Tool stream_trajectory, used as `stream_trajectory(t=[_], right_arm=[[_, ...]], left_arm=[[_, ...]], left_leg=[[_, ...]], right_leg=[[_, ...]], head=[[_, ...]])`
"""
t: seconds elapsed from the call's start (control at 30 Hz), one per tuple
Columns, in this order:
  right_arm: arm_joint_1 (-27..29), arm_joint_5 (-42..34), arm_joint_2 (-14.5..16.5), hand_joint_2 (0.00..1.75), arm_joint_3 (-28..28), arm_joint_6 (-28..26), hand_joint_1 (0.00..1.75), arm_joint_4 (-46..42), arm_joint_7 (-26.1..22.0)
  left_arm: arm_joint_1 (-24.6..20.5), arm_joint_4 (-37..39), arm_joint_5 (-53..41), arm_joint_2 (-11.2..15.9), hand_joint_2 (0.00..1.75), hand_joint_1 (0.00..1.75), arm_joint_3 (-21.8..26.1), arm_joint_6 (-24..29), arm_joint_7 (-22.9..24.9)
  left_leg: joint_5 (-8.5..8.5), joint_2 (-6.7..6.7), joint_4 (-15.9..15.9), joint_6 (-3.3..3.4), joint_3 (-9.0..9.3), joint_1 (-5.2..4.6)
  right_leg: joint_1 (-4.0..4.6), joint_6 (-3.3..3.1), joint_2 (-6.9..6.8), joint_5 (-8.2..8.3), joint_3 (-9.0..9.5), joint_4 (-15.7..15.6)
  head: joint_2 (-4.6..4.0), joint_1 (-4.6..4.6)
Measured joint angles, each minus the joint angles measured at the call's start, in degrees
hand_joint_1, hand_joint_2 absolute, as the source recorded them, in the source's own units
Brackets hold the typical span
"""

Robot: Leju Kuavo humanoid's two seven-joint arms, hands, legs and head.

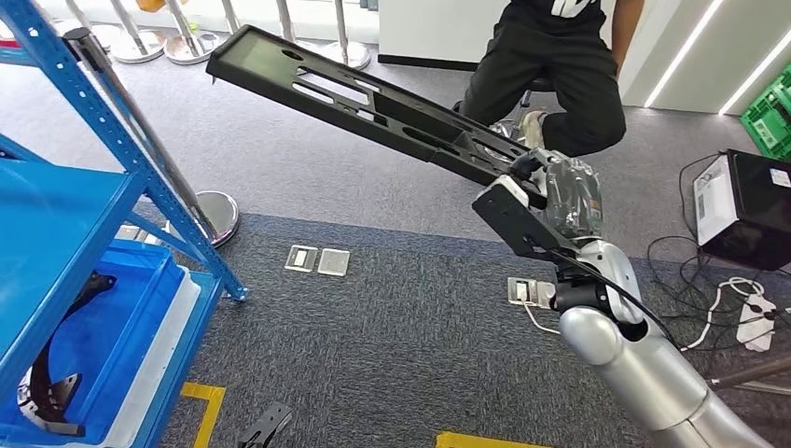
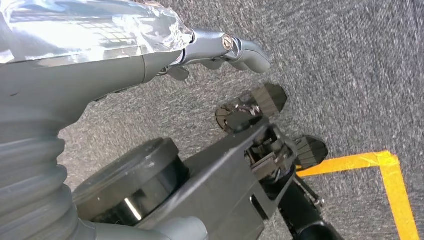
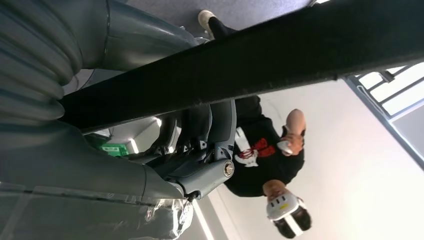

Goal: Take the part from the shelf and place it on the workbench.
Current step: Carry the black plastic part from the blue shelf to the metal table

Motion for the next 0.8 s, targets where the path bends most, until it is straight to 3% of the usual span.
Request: stream_trajectory(t=[0.07, 0.1, 0.17, 0.2, 0.23, 0.27, 0.33, 0.4, 0.43, 0.5, 0.57, 0.63, 0.7, 0.73, 0.77, 0.8], right_arm=[[-0.1, 0.1, 0.0, 1.75, 0.0, 0.0, 1.75, 0.0, 0.0], [-0.2, 0.2, 0.1, 1.75, 0.0, 0.0, 1.75, 0.0, 0.0], [-0.3, 0.4, 0.2, 1.75, 0.1, 0.2, 1.75, 0.0, -0.1], [-0.3, 0.6, 0.3, 1.75, 0.1, 0.3, 1.75, 0.1, -0.1], [-0.3, 0.8, 0.4, 1.75, 0.2, 0.4, 1.75, 0.2, -0.2], [-0.3, 0.9, 0.5, 1.75, 0.3, 0.5, 1.75, 0.2, -0.4], [-0.3, 1.0, 0.7, 1.75, 0.4, 0.5, 1.75, 0.4, -0.7], [-0.3, 0.9, 0.9, 1.75, 0.4, 0.4, 1.75, 0.6, -1.0], [-0.4, 0.7, 1.0, 1.75, 0.4, 0.3, 1.75, 0.7, -1.1], [-0.4, 0.5, 1.1, 1.75, 0.4, 0.2, 1.75, 0.9, -1.2], [-0.4, 0.3, 1.1, 1.75, 0.4, 0.1, 1.75, 1.0, -1.3], [-0.6, 0.2, 1.1, 1.75, 0.4, 0.1, 1.75, 1.0, -1.4], [-0.6, 0.1, 1.2, 1.75, 0.4, 0.1, 1.75, 1.2, -1.4], [-0.5, 0.1, 1.2, 1.75, 0.4, 0.1, 1.75, 1.3, -1.4], [-0.5, 0.2, 1.2, 1.75, 0.4, 0.1, 1.75, 1.4, -1.4], [-0.5, 0.3, 1.2, 1.75, 0.4, 0.1, 1.75, 1.4, -1.4]], left_arm=[[-0.1, 0.0, 0.0, 0.0, 1.75, 0.00, 0.0, 0.0, -0.1], [-0.1, 0.0, 0.0, 0.0, 1.75, 0.00, 0.0, 0.0, -0.1], [0.0, 0.0, -0.1, 0.0, 1.75, 0.00, 0.0, 0.1, -0.1], [0.1, 0.0, -0.1, 0.0, 1.75, 0.00, 0.0, 0.1, -0.1], [0.2, 0.0, -0.3, 0.0, 1.75, 0.00, 0.0, 0.2, 0.0], [0.3, 0.0, -0.4, 0.0, 1.75, 0.00, 0.0, 0.3, 0.1], [0.3, 0.0, -0.6, 0.0, 1.75, 0.00, 0.0, 0.3, 0.2], [0.3, 0.0, -0.6, 0.0, 1.75, 0.00, 0.0, 0.3, 0.3], [0.3, 0.0, -0.6, 0.0, 1.75, 0.00, 0.0, 0.3, 0.3], [0.3, 0.0, -0.6, 0.0, 1.75, 0.00, 0.0, 0.3, 0.4], [0.1, 0.0, -0.6, -0.1, 1.75, 0.00, 0.0, 0.4, 0.4], [0.0, 0.0, -0.6, 0.0, 1.75, 0.00, 0.0, 0.4, 0.4], [0.1, 0.0, -0.6, 0.0, 1.75, 0.00, 0.0, 0.4, 0.4], [0.1, 0.0, -0.7, 0.0, 1.75, 0.00, 0.0, 0.4, 0.4], [0.1, 0.0, -0.7, 0.0, 1.75, 0.00, 0.0, 0.4, 0.4], [0.0, 0.0, -0.7, 0.0, 1.75, 0.00, 0.0, 0.4, 0.4]], left_leg=[[-1.25, -0.72, 1.5, -0.50, -0.23, 0.08], [-2.68, -1.51, 4.0, -0.60, -1.23, 0.13], [-6.08, -2.92, 11.4, -0.62, -4.88, 0.05], [-7.05, -3.18, 14.7, -0.63, -6.68, 0.00], [-6.93, -3.31, 16.1, -0.63, -7.69, -0.06], [-5.67, -3.38, 15.4, -0.58, -7.66, -0.08], [-1.41, -4.19, 8.8, -0.33, -5.16, -0.03], [1.04, -5.43, 2.8, 0.06, -2.88, 0.03], [1.25, -5.76, 1.6, 0.32, -2.48, -0.05], [1.26, -5.14, 1.2, 0.98, -2.34, -0.22], [1.53, -4.45, 0.8, 1.68, -1.99, -0.10], [1.65, -3.79, 0.4, 2.10, -1.74, 0.02], [1.58, -3.11, 0.4, 2.24, -1.72, -0.01], [1.50, -2.76, 0.5, 2.22, -1.69, -0.01], [1.38, -2.41, 0.5, 2.15, -1.60, 0.00], [1.22, -2.05, 0.5, 2.03, -1.41, 0.01]], right_leg=[[-0.23, -0.73, 0.69, 0.19, 0.51, -0.6], [-0.35, -1.08, 1.00, 0.26, 0.77, -0.9], [-0.18, -1.56, 1.78, 0.17, 0.87, -0.9], [-0.08, -1.67, 2.35, 0.12, 0.87, -0.9], [-0.01, -1.74, 2.94, 0.07, 0.87, -0.8], [0.03, -1.73, 3.56, 0.00, 0.88, -0.6], [-0.02, -1.55, 4.71, -0.29, 0.82, -0.1], [0.06, -1.08, 5.73, -0.69, 0.46, 0.8], [0.04, -0.77, 6.13, -0.81, 0.26, 1.0], [-0.13, -0.12, 6.71, -0.82, 0.06, 1.0], [-0.20, 0.52, 5.39, -1.59, -0.42, 2.1], [-0.36, 1.10, 2.97, -4.38, -2.83, 7.4], [-0.69, 1.57, 1.94, -7.16, -6.41, 14.4], [-0.83, 1.70, 1.80, -7.34, -7.40, 16.1], [-0.94, 1.74, 1.68, -6.43, -7.29, 15.7], [-0.99, 1.68, 1.45, -4.62, -6.01, 13.0]], head=[[0.00, -0.59], [0.00, -0.96], [0.00, -1.81], [0.00, -2.15], [0.00, -2.45], [0.00, -2.73], [0.00, -3.33], [0.00, -3.94], [0.00, -4.09], [0.00, -4.22], [0.00, -4.15], [0.00, -3.54], [0.00, -2.93], [0.00, -2.71], [0.00, -2.44], [0.00, -2.18]])
